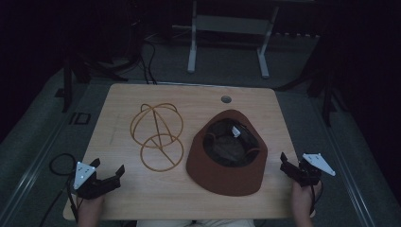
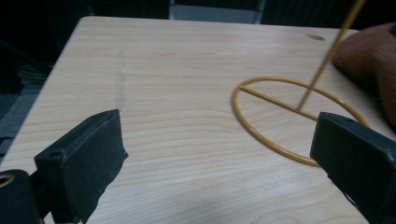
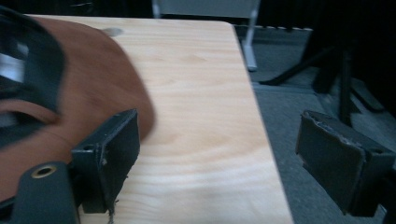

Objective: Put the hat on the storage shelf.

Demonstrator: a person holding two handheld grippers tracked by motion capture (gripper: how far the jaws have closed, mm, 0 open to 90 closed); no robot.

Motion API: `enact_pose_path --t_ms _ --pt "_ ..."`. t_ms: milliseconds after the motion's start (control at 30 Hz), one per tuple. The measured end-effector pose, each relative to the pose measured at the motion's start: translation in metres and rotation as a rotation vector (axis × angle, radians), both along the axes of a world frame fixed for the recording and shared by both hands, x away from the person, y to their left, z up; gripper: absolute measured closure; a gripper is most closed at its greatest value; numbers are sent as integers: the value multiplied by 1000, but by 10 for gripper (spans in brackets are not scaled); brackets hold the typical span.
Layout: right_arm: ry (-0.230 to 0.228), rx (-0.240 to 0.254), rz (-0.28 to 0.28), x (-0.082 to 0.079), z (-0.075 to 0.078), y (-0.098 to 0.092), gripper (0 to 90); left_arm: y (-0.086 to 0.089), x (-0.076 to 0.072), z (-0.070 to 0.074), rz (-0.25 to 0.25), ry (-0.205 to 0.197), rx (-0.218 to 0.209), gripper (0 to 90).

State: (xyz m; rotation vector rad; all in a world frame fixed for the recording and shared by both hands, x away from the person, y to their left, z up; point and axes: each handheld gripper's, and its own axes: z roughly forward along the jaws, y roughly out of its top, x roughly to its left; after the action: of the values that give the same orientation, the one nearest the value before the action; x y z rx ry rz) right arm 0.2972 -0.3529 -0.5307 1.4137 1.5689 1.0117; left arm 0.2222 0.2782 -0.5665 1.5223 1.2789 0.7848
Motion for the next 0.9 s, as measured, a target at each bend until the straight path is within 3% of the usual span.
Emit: enact_pose_path --t_ms 167,300,400,500,567,600,633,733,900 --pt "-2 -1 61 6 17 11 134 -7 0 1 -25 14 31 26" --pt "24 30 156 20 30 22 129 -9 0 1 -38 24 53 26" --pt "57 41 174 32 35 32 122 -9 1 0 -53 34 56 26" --pt "53 56 291 41 37 40 137 -11 1 0 -59 35 69 26" --pt "73 59 323 46 38 43 135 -11 1 0 -69 32 75 26" --pt "102 54 374 55 37 50 148 -12 1 0 -66 32 79 27" --pt "117 44 386 59 36 53 148 -12 1 0 -71 31 78 26" --pt "136 30 409 69 35 61 212 -11 2 -1 -78 35 81 27" --pt "182 -48 427 85 29 73 306 -12 1 -1 -80 33 95 27"
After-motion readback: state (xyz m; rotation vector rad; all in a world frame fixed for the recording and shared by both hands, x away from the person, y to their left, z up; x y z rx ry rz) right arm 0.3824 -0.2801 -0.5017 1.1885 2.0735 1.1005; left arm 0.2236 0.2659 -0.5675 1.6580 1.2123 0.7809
